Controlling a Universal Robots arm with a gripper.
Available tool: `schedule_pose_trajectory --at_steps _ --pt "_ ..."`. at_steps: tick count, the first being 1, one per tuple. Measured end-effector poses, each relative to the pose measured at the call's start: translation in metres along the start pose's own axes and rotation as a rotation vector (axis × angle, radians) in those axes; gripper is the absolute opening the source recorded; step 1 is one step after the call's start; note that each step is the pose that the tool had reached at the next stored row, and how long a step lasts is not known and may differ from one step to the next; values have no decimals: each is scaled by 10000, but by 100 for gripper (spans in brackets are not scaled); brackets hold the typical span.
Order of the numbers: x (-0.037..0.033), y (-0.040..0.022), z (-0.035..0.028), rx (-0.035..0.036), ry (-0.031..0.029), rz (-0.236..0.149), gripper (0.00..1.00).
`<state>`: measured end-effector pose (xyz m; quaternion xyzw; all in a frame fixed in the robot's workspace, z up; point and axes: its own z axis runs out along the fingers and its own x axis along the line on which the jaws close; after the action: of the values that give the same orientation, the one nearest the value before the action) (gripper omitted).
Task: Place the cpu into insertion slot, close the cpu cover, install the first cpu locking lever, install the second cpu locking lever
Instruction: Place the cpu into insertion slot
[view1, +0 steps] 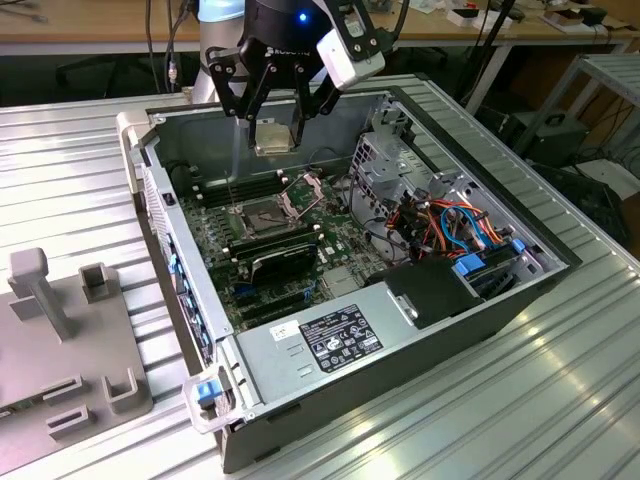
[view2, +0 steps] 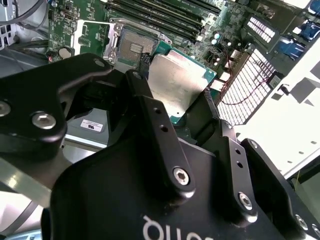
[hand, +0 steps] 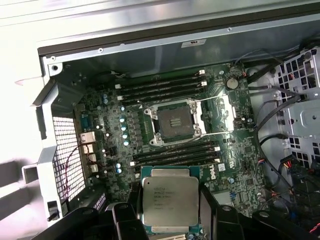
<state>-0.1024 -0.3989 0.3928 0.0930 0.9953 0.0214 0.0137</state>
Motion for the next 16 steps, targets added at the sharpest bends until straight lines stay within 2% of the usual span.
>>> schedule_pose_trajectory --at_steps 16 --pt "0 0 0 16 -32 710 55"
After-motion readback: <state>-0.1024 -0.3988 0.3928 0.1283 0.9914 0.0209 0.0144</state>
